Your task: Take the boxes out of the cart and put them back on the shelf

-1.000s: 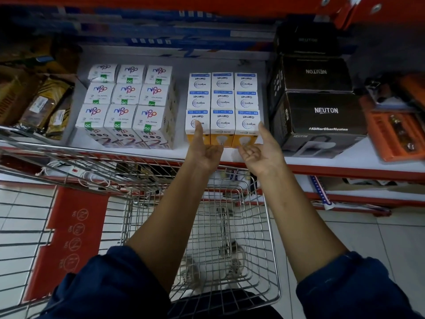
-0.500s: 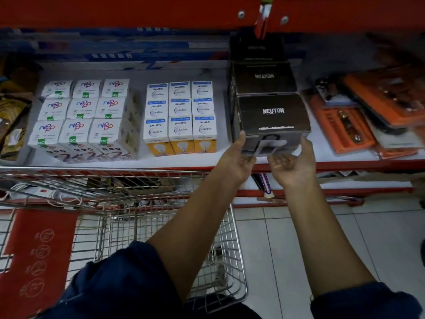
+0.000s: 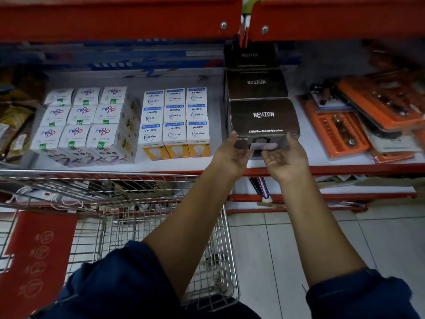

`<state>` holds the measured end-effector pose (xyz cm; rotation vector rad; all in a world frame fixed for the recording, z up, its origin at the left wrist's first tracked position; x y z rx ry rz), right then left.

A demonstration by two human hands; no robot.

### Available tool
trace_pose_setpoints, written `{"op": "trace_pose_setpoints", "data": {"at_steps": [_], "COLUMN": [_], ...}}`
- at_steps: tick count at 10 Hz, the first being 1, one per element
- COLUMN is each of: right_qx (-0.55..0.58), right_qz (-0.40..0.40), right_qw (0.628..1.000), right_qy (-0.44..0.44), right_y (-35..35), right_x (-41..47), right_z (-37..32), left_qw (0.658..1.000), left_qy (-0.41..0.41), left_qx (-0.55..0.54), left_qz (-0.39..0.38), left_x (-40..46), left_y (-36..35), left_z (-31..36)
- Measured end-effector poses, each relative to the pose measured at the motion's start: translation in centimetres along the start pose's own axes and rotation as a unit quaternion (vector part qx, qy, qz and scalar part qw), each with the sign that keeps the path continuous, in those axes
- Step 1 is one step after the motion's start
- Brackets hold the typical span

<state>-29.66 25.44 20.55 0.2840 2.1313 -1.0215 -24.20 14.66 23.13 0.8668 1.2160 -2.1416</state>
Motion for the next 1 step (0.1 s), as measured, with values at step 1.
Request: {"op": "trace_pose_setpoints", "data": {"at_steps": [1], "right_qx": [-0.050], "right_qz": [0.026], "right_qw": [0.998], "right_qy": [0.027], "right_y": [0.45], "right_x": [-2.29], "right_z": [0.05], "left_qw": [1.000], "left_qy": [-0.002], "left_qx": [0.001], "left_qz": [-0.012], "left_x": [-1.19], "left_y": [-0.32], "left_z": [0.50]}}
Point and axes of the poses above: each hand's wrist, its own x-axis towards the middle knuckle, its own y-axis out of the back of the hand, z = x × y, the point moved 2 cm from there along x, towards the middle knuckle, and after that the axes turned 5 degrees about x, right-handed, at the moved point
